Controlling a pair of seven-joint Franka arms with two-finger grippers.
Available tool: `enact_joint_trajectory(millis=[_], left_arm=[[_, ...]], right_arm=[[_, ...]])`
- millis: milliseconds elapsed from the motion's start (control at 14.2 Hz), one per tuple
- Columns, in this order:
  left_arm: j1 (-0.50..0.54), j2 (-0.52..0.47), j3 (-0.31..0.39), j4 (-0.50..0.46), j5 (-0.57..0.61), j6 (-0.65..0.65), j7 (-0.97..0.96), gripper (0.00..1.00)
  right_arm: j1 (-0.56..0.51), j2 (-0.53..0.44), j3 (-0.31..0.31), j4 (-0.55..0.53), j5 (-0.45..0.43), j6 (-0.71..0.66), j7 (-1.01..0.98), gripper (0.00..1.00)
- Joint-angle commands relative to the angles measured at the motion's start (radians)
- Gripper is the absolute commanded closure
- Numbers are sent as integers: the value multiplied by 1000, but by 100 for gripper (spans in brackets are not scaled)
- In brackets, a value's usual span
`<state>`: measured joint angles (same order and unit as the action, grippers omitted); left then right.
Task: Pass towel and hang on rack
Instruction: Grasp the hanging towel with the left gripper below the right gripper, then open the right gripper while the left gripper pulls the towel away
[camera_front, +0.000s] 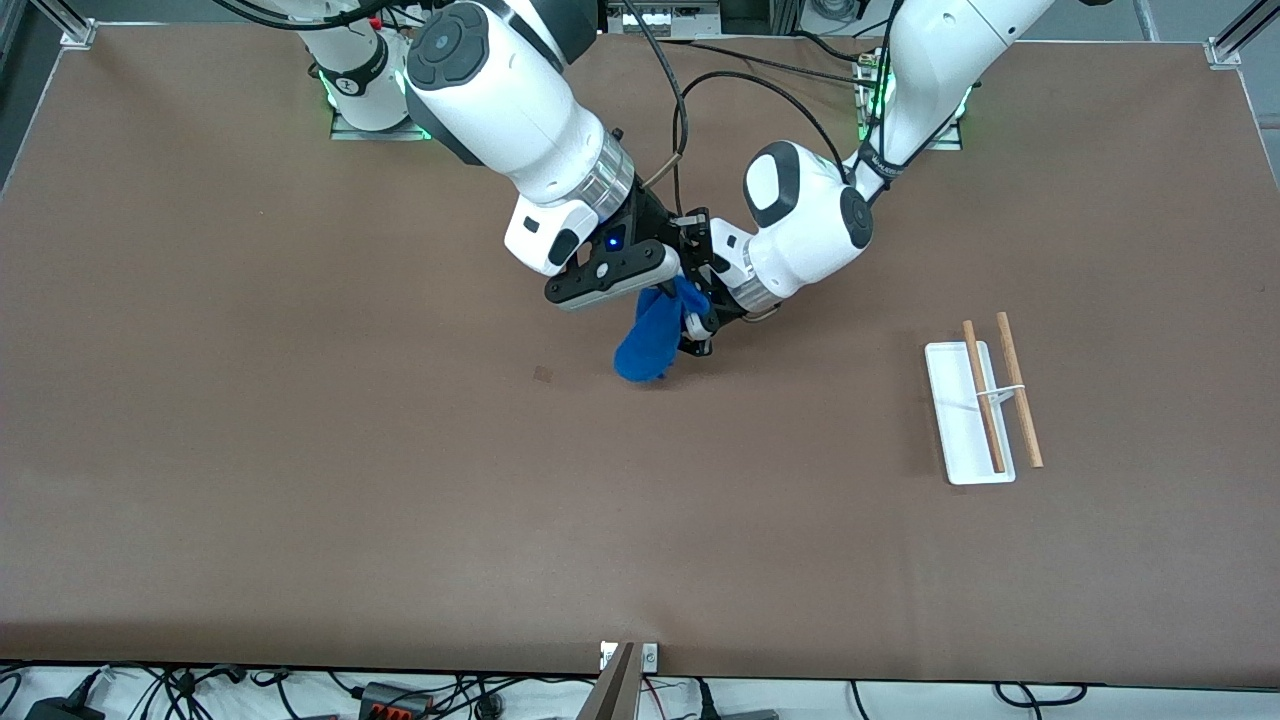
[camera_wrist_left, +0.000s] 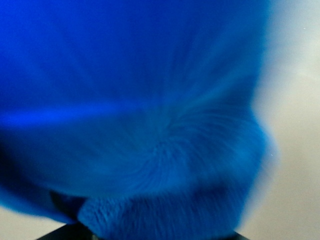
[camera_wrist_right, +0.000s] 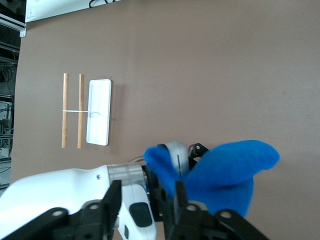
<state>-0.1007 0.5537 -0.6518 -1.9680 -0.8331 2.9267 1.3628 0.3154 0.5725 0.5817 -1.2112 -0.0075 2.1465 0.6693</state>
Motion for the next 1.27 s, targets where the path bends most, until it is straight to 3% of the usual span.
enact_joint_trajectory(millis=[0,564,917,1199], left_arm=[[41,-92,4,-46,-17,-67,32,100],[291,-397,9,-221,-9,-440,24,100],[554,-446,9,-192,253,-723,-79,100],[737,-477,6,-163,383,-834,-247,100]], right_arm=[[-1,-8,1,-7,-14,-8,10,0],[-1,-14,1,-7,-15,-20,15,0],[-31,-14,-91,-11,-150,-195,6,0],[-120,-6,-158,-82,-181,-230,-43,0]])
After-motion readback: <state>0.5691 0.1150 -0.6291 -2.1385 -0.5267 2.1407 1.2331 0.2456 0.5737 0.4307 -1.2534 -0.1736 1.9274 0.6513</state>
